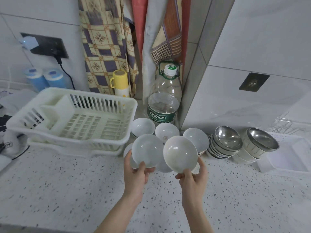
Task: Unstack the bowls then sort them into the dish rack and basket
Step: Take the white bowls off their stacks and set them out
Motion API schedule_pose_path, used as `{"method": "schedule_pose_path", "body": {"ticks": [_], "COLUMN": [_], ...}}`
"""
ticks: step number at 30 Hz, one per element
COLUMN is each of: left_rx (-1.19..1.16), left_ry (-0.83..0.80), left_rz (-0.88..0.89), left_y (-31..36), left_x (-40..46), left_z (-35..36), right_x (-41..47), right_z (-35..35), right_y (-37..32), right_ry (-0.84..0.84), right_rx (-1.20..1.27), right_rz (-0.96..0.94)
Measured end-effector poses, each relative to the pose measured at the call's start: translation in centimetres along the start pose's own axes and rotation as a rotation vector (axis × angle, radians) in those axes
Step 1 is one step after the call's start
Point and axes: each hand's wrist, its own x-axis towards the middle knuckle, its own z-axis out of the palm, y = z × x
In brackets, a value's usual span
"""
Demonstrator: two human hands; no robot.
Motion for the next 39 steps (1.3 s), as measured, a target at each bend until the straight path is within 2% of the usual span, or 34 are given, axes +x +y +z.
{"method": "schedule_pose_path", "body": {"ticks": [8, 17, 32, 39], "left_rx": [0.019, 0.049, 0.235, 0.310], "left_ry": [0.209, 0.397, 0.235, 0.155], "left_rz": [-0.069, -0.120, -0.165, -0.166], "left_y": [-2.9, -2.6, 1.2, 2.7], "left_x": [-5.7, -4.7, 3.4, 6.5], "left_z": [-5.5, -13.4, -26.0, -28.4], "right_x": [-4.2, -7.8, -12.6, -12.6], "right_z": [-1.8, 0.5, 14.7, 19.0], "right_y": [3.0, 4.9, 8.5, 9.5], "right_ry": [-0.135, -0.264, -0.234, -0.174], "right_rx": [-0.123, -0.216, -0.296, -0.315], "right_rz": [0.110, 0.174, 0.249, 0.253]}}
